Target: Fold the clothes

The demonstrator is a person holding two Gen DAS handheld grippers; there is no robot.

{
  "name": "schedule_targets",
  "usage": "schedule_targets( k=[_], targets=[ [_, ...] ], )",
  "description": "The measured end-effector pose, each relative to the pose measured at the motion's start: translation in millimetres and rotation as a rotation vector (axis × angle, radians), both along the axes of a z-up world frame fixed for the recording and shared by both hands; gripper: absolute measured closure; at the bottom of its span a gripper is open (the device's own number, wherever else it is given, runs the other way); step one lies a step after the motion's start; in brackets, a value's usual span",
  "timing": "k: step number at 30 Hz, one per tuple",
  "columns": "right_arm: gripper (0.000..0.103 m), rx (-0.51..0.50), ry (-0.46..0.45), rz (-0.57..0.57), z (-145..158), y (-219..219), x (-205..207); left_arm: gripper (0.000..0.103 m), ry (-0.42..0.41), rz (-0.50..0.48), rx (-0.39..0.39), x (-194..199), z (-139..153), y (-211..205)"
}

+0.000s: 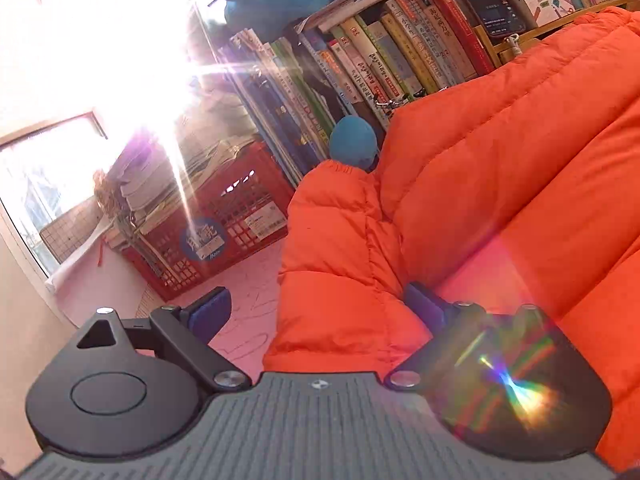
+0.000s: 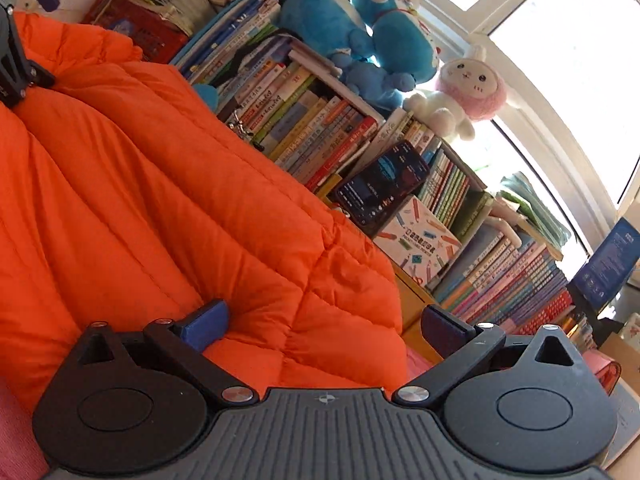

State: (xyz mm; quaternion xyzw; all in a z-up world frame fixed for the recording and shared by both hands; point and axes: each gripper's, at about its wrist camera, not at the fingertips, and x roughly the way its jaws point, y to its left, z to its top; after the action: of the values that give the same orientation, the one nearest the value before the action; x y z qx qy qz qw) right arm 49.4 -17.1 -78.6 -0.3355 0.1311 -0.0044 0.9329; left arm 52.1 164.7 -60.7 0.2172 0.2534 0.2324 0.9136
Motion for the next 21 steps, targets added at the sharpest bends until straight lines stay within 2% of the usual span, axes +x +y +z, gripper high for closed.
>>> schedule_targets(
  k=[2,4,9,14,18,21],
  targets=[
    [0.000,0.018,0.022,-0.057,-0.8,-18.7,0.9,0.003,0.009,0.007,-0.044,-5.4,2.5,10.6],
    [0.000,0.015,0.031,-0.102,-2.6,-33.8,0.2,0.001,0.010,0.010,-0.050,-11.4,3.4,15.9],
    [0.000,0.041,0.065,-0.141,-2.2,-55.6,-5.3,0.000,0.022,-0.004,-0.108,-25.9,8.9,27.6],
    [0.000,0.013,0.074,-0.160,-1.0,-62.5,-10.0,0.000,0.019,-0.001,-0.275,-43.9,21.8,55.3],
    [0.000,-0.020,0.086,-0.186,6.2,-66.2,-15.3,0.000,-0.036,0.044,-0.504,-63.1,40.8,91.2],
    [0.000,0.052,0.060,-0.150,29.5,-62.8,-16.9,0.003,-0.106,0.067,-0.554,-65.7,60.0,97.1]
  ],
)
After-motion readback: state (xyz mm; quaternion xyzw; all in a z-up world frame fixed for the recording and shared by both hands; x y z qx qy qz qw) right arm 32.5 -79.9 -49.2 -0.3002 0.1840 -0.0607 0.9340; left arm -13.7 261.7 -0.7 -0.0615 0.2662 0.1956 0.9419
